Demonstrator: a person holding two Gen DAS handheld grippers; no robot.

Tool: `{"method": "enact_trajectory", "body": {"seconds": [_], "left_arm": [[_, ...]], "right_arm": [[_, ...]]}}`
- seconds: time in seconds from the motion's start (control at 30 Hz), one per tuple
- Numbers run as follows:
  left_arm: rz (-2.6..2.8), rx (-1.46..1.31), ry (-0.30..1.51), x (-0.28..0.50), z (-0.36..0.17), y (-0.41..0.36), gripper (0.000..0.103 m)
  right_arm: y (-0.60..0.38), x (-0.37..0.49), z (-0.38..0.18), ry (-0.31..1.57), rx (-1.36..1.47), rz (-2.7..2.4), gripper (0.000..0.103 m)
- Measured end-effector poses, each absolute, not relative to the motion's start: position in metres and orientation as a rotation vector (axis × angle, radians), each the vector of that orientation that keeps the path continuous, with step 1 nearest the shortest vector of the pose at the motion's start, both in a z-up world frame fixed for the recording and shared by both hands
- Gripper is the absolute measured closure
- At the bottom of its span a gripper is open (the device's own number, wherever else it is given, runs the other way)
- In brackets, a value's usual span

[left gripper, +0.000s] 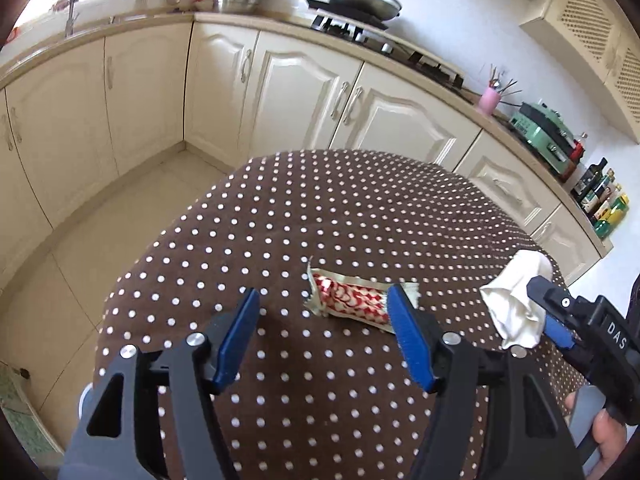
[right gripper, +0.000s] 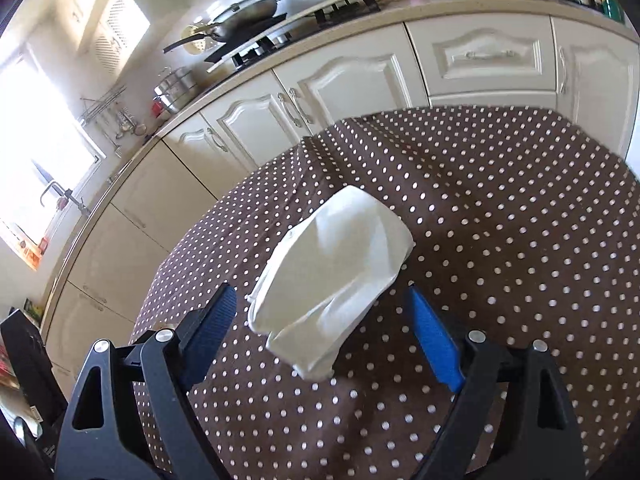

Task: Collect trash
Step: 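Grasp the white paper bag with the right tool while the left grasps the snack bar wrapper, then carry both items over the blue bin and open the left tool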

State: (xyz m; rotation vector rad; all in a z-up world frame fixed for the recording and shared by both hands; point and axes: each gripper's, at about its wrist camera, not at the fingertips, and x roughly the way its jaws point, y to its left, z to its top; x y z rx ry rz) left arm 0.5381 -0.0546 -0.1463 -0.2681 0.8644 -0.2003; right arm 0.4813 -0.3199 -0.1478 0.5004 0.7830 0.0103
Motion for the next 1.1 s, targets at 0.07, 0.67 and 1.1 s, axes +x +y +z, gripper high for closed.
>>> {"method": "enact_trajectory", "body": {"seconds": [0.07,0.67,1.1], "left_arm": [[-0.202,-0.289,0.854,0.539,-0.146,-0.052,0.037],[-0.26,-0.237,0.857,0.533,-0.142,-0.065,0.091],[-0.204,-0.241,0.734,0.444,-0.091,0.008,0.091]], "right_arm": [[-0.321,0.486,-0.151,0.784,0.508,0.018,0.026],[-0.272,0.469,-0.132,0.745,0.337,0.145,0.057],[-0.18,0.429,-0.106,0.738,0.284,0.303,0.057]]}}
